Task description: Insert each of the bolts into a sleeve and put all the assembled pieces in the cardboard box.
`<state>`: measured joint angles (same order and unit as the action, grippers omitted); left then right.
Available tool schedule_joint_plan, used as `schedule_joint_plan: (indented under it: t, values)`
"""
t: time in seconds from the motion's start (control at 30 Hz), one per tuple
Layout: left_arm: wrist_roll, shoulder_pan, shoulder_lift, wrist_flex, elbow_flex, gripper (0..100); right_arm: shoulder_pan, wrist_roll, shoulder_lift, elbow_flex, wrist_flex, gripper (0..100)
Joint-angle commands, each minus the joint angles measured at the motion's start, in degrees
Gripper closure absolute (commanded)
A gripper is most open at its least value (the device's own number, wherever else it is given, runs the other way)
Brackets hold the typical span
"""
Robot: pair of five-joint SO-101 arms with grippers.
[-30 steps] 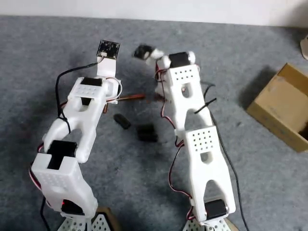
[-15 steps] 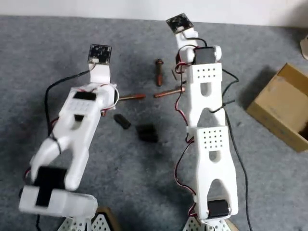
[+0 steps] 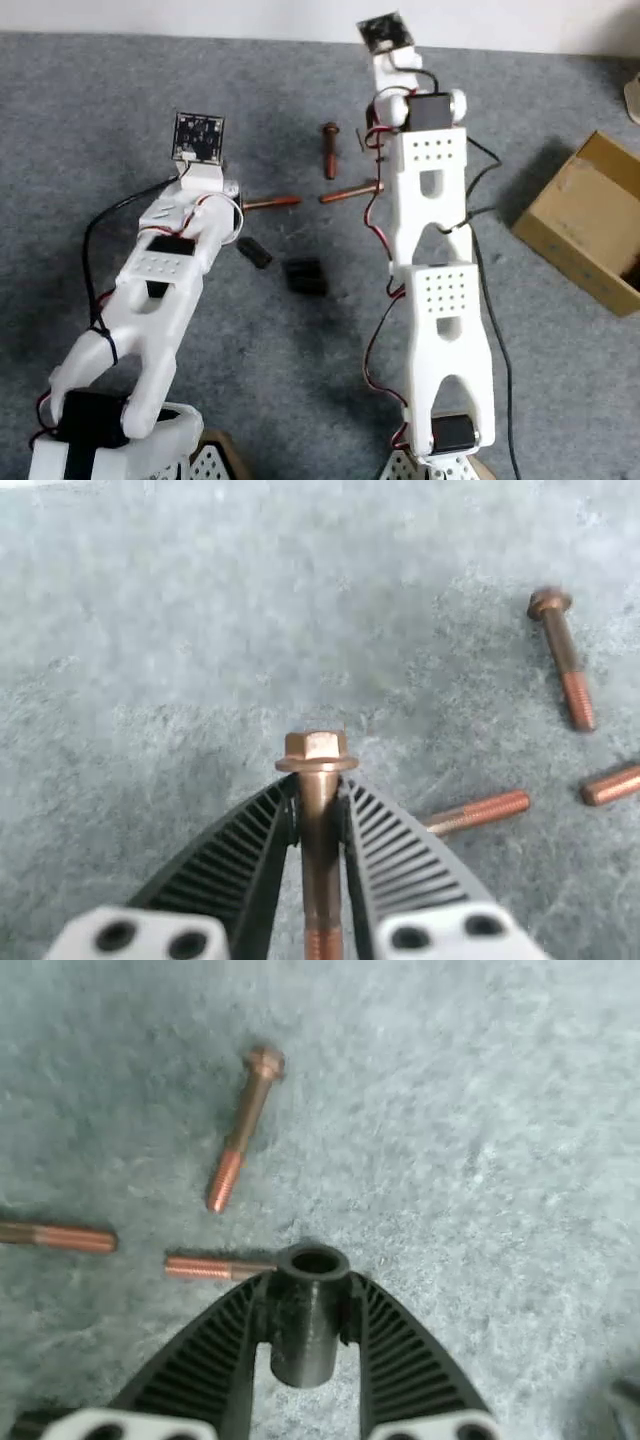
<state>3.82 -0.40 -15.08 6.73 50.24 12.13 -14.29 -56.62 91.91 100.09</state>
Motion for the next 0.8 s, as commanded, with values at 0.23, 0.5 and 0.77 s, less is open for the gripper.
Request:
schedule_joint_plan:
  t: [0.23, 0.5, 0.77]
  values:
    - [-0.18, 0.66, -3.56, -2.81, -0.13, 99, -0.57, 4.92, 26.07, -25.98, 0.92, 99.3]
    - [-0.18, 0.75, -18.95, -4.84, 9.19, 99, -0.66, 5.01, 40.13, -43.03, 0.84, 99.3]
    - [-0.53, 1.01, -28.18, -5.01, 12.97, 99, -0.66, 7.03, 53.49, -56.75, 0.75, 99.3]
